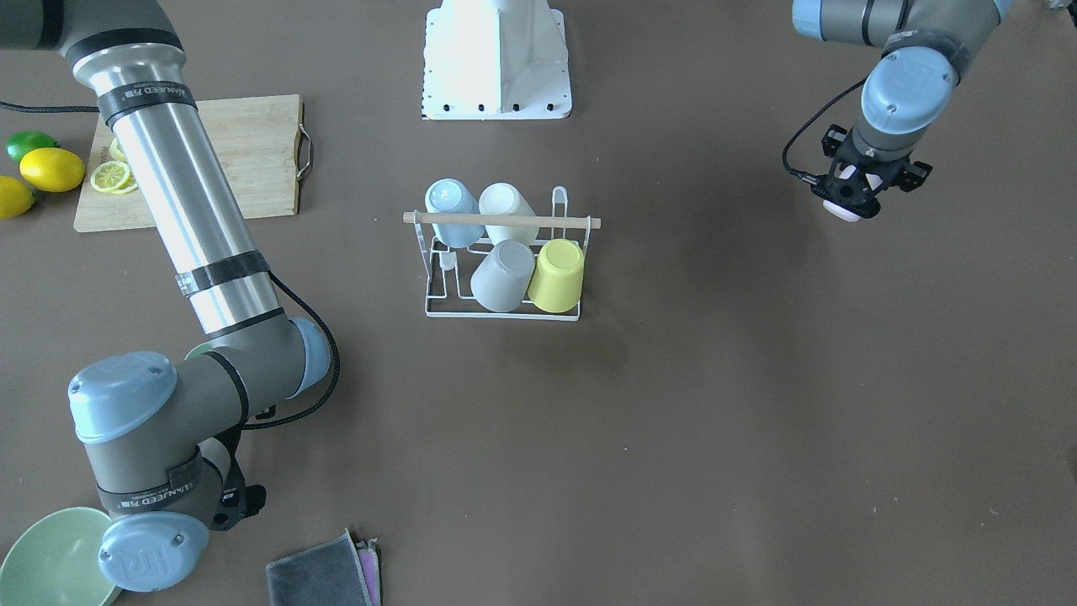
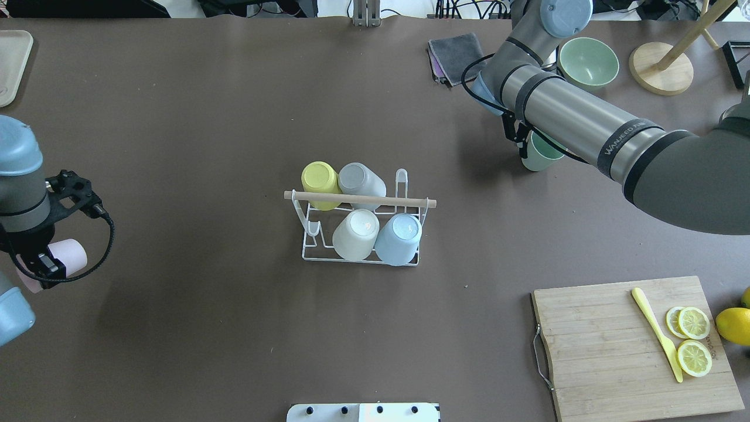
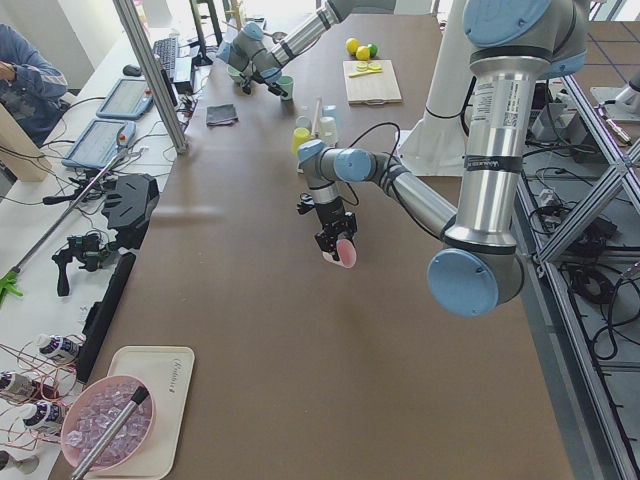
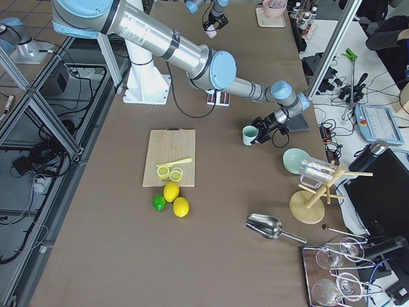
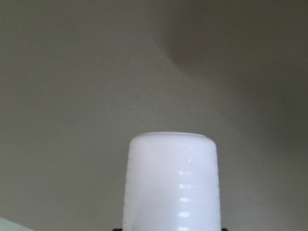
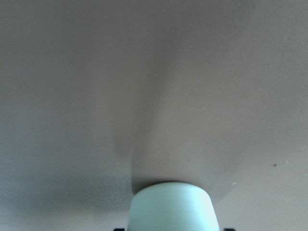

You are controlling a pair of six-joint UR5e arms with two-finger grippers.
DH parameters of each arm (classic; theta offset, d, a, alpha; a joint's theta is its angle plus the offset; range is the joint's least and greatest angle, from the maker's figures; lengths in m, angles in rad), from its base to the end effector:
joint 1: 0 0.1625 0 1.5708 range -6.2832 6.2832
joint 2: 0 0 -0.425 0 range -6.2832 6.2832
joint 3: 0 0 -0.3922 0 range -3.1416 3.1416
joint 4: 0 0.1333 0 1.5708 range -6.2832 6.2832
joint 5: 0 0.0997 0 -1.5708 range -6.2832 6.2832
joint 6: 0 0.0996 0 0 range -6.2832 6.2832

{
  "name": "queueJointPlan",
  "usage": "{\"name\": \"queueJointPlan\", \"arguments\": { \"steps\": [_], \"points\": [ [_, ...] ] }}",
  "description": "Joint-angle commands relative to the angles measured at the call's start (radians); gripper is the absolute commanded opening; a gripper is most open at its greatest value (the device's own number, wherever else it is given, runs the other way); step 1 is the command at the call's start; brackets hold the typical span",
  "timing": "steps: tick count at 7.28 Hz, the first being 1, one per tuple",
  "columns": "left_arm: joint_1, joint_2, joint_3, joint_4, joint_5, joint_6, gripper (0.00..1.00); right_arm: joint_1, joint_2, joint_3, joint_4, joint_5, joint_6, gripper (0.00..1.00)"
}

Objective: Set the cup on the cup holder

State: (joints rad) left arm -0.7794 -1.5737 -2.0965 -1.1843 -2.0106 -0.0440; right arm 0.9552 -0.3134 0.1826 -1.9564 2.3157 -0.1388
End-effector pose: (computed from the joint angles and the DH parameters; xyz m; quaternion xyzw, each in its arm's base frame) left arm 0.2572 -0.3819 0.4648 -0.0249 0.2270 0.3698 0.9006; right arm -0.4335 -0.7268 0.4576 -0.3142 -0.2857 -0.2453 0.8715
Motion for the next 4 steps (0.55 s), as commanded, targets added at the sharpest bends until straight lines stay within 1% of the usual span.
{"name": "queueJointPlan", "arguments": {
  "steps": [1, 2, 3, 4],
  "points": [
    [-0.001, 0.212, -0.168, -0.371, 0.003, -0.201, 0.56, 0.011, 0.039, 0.000, -0.048, -0.009, -0.002, 0.00],
    [-0.001, 0.271, -0.189, -0.563, 0.003, -0.302, 0.56, 0.037, 0.080, 0.001, -0.102, -0.006, -0.043, 0.00],
    [0.002, 0.309, -0.182, -0.763, 0.024, -0.403, 0.56, 0.046, 0.108, 0.012, -0.119, -0.004, -0.064, 0.00],
    [0.012, 0.331, -0.171, -0.920, 0.082, -0.471, 0.55, 0.053, 0.106, 0.067, -0.119, -0.004, -0.064, 0.00]
  ]
}}
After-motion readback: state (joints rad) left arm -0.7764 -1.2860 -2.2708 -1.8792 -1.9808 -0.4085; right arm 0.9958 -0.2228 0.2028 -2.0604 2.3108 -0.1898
